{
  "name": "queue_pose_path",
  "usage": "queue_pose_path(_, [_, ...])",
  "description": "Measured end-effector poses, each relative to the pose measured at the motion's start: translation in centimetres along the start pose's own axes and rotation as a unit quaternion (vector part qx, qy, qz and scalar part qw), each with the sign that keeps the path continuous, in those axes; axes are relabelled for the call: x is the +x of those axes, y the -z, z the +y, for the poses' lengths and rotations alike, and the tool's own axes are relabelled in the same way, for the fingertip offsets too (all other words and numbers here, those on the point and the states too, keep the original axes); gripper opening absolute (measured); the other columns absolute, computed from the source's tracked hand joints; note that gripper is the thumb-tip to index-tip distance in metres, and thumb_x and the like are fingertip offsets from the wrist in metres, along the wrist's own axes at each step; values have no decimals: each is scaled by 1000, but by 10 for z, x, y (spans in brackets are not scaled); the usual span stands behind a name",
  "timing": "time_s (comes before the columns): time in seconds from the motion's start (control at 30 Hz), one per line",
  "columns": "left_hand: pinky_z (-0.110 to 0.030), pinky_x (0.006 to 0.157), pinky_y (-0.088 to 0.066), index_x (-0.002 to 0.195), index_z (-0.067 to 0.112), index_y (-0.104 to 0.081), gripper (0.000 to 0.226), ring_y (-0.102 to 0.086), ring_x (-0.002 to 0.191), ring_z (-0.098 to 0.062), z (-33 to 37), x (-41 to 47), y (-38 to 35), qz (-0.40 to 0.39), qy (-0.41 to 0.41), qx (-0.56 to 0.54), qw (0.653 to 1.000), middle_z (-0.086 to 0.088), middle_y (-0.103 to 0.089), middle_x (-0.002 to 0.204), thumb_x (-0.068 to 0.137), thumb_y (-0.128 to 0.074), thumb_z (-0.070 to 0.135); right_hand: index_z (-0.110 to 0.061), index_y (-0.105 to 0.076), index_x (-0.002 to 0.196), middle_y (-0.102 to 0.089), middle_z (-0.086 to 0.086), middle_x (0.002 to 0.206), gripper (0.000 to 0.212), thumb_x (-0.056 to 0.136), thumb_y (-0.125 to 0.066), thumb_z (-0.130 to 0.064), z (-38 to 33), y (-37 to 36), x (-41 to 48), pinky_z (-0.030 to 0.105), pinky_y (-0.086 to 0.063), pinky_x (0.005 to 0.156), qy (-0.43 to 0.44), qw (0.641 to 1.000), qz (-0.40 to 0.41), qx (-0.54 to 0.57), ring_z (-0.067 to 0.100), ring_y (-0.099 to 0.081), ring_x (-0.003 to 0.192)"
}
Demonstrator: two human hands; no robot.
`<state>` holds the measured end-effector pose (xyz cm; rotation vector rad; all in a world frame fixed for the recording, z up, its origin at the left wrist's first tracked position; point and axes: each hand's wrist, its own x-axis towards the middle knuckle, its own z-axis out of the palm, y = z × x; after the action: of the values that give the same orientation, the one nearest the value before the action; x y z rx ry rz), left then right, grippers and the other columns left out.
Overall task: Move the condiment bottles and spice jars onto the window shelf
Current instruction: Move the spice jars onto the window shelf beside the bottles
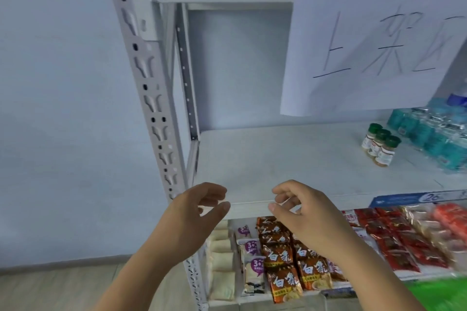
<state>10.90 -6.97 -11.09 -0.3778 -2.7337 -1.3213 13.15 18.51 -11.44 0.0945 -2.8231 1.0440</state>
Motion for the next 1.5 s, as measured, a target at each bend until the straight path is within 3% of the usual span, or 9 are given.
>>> queue_pose_path(0.27, [-14, 89, -52, 113, 42, -66, 18, -63, 101, 14, 38, 17, -54, -33, 1, 8, 999, 27, -70, 108, 95, -66, 41, -44, -58, 122, -62, -27, 106, 31, 93, -63, -53, 55, 43, -11, 25, -57, 85, -25, 1000, -1, -7, -6, -61, 97])
queue_pose_path(0.57, [-12, 86, -51, 114, 43, -66, 19, -64, 100, 13, 62, 82, -89, -56, -40, 15, 998, 29, -69, 108, 95, -64, 46, -44, -57, 119, -62, -25, 107, 28, 93, -64, -52, 91, 77, 20, 23, -55, 85, -54, 998, 29, -14, -4, -61, 99])
queue_pose_path(0.87, [-18, 90, -54, 114, 41, -67, 19, -64, 99, 12, 77, 126, -131, -99, -61, 15, 993, 29, -69, 107, 95, -64, 46, -42, -59, 111, -64, -23, 103, 21, 92, -67, -46, 150, 108, 39, 22, -53, 81, -98, 992, 82, 7, -4, -61, 98])
queue_pose_path(1.1, [-13, 85, -51, 113, 41, -66, 18, -63, 99, 14, 99, 159, -171, -85, -53, 27, 995, 27, -70, 105, 95, -65, 44, -36, -61, 114, -65, -22, 105, 23, 93, -68, -43, 205, 152, 75, 30, -54, 89, -103, 990, 100, 8, -4, -61, 100])
queue_pose_path(1.3, [-11, 82, -48, 113, 41, -66, 19, -63, 99, 14, 138, 187, -225, -99, -37, 37, 994, 26, -70, 104, 95, -64, 45, -37, -62, 115, -66, -23, 106, 28, 90, -70, -47, 262, 184, 103, 30, -55, 93, -94, 992, 81, -13, -5, -62, 100])
queue_pose_path(1.5, [-10, 81, -48, 114, 42, -66, 20, -63, 99, 15, 168, 211, -278, -100, -23, 53, 993, 28, -69, 105, 94, -64, 48, -31, -56, 103, -64, -17, 98, 30, 85, -75, -47, 311, 205, 127, 28, -54, 79, -95, 988, 123, 7, 1, -62, 91])
